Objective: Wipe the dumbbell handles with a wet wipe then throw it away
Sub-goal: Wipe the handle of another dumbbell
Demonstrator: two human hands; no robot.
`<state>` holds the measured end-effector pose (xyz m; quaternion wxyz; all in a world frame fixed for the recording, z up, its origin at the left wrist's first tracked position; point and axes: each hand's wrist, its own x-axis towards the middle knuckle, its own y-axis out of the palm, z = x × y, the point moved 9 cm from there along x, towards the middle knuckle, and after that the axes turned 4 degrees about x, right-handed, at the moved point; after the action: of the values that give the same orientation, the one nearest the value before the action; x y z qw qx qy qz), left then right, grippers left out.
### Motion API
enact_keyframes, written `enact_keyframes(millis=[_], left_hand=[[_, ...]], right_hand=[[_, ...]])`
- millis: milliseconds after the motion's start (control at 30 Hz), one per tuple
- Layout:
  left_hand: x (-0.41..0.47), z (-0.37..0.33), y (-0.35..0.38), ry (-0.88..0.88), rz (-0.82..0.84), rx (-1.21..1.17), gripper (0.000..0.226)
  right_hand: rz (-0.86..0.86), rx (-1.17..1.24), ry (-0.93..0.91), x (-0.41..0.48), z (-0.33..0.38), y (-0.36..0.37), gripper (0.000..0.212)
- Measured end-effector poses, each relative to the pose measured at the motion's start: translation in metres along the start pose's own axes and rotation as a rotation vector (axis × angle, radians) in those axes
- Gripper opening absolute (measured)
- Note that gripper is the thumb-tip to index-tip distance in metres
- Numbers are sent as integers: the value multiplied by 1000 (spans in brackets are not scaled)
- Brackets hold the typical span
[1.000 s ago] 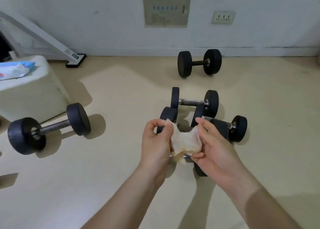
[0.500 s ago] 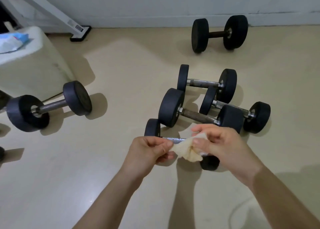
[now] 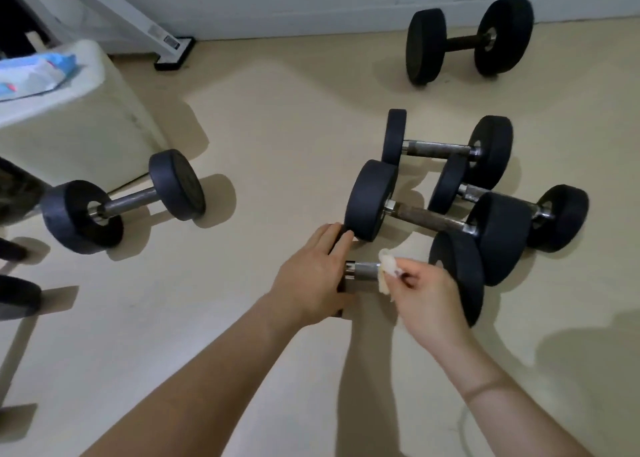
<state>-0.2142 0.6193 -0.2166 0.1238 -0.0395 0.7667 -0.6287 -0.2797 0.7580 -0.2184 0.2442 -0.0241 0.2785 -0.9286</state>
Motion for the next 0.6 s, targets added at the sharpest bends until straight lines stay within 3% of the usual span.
enact_keyframes(millis=[167, 300, 467, 600], left_hand=[[-8, 3, -1, 28, 50, 73, 103], [-16, -3, -5, 30, 49, 136, 103], [-20, -5, -4, 55, 28, 153, 102], [-9, -6, 2, 146, 60, 151, 102]], right_hand=[[30, -396, -191, 1, 13, 44, 19], [169, -431, -162, 1, 15, 68, 18], [47, -703, -105, 9, -15, 26, 27], [163, -753, -177, -8, 8, 69, 21]])
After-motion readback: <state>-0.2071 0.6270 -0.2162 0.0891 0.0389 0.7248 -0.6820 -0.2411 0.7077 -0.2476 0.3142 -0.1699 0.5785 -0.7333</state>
